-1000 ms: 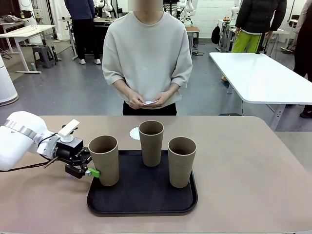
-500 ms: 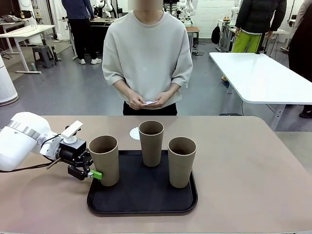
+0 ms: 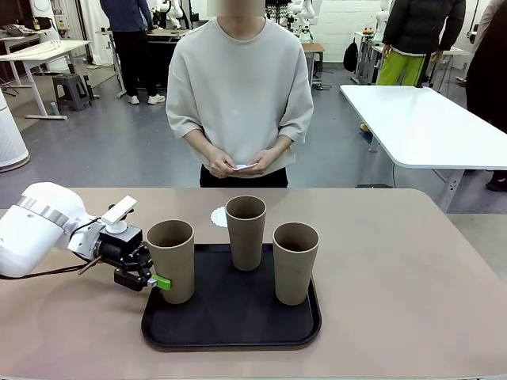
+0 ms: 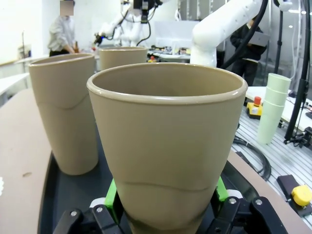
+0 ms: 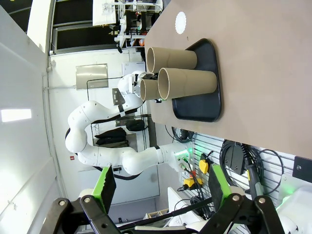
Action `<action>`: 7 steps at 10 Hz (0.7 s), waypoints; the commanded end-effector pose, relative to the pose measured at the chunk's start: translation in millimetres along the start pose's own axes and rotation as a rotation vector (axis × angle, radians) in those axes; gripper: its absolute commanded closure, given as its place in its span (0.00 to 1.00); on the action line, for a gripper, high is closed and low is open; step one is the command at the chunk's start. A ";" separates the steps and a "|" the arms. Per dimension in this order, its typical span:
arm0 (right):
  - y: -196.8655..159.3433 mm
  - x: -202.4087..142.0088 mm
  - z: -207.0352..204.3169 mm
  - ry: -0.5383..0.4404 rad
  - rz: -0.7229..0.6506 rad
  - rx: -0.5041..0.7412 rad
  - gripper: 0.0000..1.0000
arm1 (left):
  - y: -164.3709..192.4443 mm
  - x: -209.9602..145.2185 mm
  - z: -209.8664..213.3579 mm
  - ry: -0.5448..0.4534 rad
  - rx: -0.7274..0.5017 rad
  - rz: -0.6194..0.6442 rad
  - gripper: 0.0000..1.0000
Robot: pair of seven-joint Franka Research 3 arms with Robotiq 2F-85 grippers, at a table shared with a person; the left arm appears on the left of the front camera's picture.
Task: Place coasters on the table and set cups on them.
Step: Pick up one Reusable plastic cup and place it on a coaster set by the human.
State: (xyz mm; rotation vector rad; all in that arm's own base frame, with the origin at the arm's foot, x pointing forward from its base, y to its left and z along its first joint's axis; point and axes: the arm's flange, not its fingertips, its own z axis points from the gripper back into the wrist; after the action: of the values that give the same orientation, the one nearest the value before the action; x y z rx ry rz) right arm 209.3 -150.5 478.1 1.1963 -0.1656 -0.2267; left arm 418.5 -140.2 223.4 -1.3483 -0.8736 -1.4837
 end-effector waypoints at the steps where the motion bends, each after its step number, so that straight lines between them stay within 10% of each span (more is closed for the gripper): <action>1: 0.1 1.1 0.3 -0.002 0.010 0.018 0.00 | 0.7 -1.3 -3.9 -0.008 -0.015 -0.016 1.00; 2: 0.1 1.1 0.3 -0.002 0.010 0.018 0.00 | 0.1 -1.1 -4.7 -0.008 -0.015 -0.014 1.00; 3: 0.1 1.1 0.3 -0.002 0.010 0.018 0.00 | 0.6 -0.7 -6.3 -0.009 -0.015 -0.014 0.71; 7: 0.1 1.1 0.3 -0.002 0.010 0.018 0.00 | -26.2 56.9 -8.7 -0.091 0.046 0.002 0.72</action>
State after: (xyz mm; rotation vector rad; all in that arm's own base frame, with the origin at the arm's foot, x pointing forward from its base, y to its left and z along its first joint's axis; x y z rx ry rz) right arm 209.3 -150.6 478.1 1.1963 -0.1654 -0.2267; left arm 406.3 -145.2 245.9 -1.4037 -0.9033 -1.4521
